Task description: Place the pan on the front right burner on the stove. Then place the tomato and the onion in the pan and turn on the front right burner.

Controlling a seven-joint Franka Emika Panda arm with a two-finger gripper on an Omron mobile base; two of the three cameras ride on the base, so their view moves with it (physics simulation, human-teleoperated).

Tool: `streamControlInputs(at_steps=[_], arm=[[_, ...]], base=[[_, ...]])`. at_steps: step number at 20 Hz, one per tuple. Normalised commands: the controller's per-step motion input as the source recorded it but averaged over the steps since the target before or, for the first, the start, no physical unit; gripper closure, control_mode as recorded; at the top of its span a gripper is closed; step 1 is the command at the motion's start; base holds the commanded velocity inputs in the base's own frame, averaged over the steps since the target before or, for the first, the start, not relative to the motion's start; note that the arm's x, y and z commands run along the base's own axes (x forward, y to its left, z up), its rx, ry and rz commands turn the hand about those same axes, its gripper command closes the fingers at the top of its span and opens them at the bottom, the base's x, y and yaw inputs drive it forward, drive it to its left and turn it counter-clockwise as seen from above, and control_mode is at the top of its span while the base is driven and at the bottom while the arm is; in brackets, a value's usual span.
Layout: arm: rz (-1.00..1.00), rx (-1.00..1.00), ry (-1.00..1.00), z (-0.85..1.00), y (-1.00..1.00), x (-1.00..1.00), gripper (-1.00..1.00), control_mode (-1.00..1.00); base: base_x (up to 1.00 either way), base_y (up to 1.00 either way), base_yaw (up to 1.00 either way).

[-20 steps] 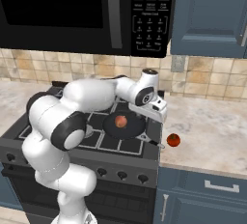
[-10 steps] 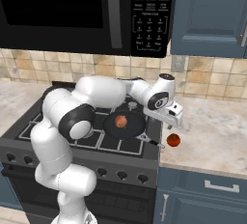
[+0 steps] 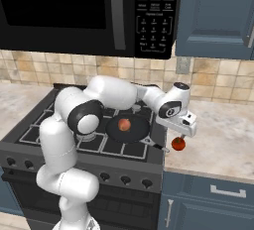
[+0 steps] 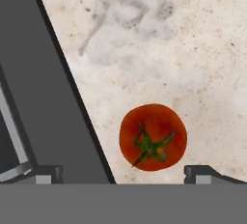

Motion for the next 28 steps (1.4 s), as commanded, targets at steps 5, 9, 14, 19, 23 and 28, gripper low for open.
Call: streamControlInputs(at_steps=[5,9,14,19,23,28], arm=[[0.00,0.00,0.00,-0.24,-0.33,0.05,-1.00,-1.00],[0.00,0.00,0.00,-0.21,-0.24,0.07,-1.00,-1.00],[0.00,0.00,0.00,-0.14,0.00,0.00,-1.00,-1.00],[0.00,0.00,0.02,-0.16,0.10,0.00,-1.00,-1.00],[0.00,0.00,0.03,-0.22,0.10,0.00,-1.00,-1.00],[0.00,0.00,0.04,-0.30,0.00,0.00,-1.00,-1.00]], base=[[0.00,0.00,0.00],[0.00,0.00,0.00],[0.00,0.00,0.00],[0.00,0.00,0.00],[0.00,0.00,0.00],[0.00,0.00,0.00]])
